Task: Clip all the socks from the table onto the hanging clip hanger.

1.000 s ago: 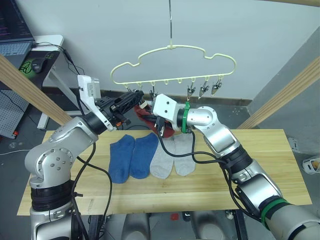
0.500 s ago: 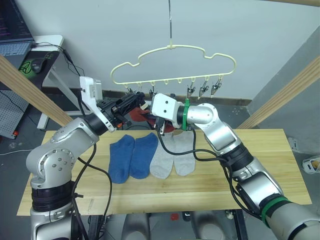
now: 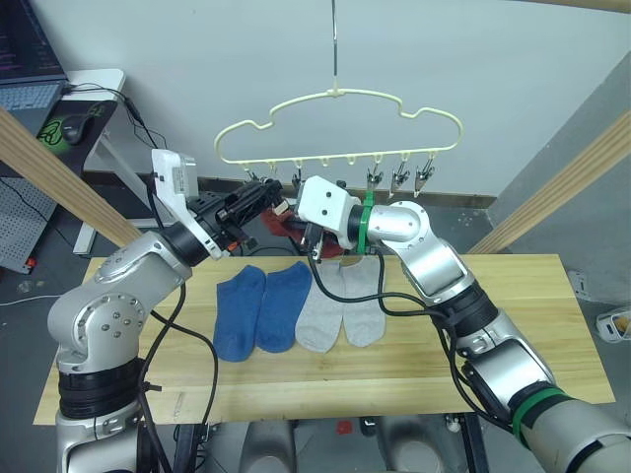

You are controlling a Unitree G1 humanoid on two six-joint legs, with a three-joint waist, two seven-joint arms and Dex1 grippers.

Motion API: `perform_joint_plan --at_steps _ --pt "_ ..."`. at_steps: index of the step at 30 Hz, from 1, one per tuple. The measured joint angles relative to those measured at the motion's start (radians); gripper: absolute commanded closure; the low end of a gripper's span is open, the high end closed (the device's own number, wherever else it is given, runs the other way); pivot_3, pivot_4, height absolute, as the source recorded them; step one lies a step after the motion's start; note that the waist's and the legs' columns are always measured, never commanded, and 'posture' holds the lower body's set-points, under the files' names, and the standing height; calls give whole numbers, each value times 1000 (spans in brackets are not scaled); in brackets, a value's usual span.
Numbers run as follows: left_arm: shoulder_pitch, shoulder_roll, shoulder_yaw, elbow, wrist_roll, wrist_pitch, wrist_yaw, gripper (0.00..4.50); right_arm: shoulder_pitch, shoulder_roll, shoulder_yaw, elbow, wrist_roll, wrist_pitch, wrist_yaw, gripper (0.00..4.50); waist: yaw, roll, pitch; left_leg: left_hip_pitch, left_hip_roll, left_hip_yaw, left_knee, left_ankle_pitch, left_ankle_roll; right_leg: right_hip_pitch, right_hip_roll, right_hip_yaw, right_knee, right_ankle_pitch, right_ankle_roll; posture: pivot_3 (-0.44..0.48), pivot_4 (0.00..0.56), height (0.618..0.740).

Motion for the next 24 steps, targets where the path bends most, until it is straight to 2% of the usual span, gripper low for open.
perform_joint_plan --at_steps 15,16,24 --pt "6 17 11 -9 2 -18 1 4148 3 87 -61 -52 114 242 -59 4500 0 0 0 0 0 0 0 0 0 0 0 0 0 0 0 -97 292 740" --pt "9 17 12 -9 0 -18 1 3439 3 90 -61 -52 117 246 -61 4500 0 0 0 0 0 0 0 0 0 0 0 0 0 0 0 -92 295 740" --pt "30 19 -2 -28 -24 8 -15 1294 3 106 -59 -88 135 246 -76 4500 0 0 0 0 0 0 0 0 0 0 0 0 0 0 0 -88 294 740"
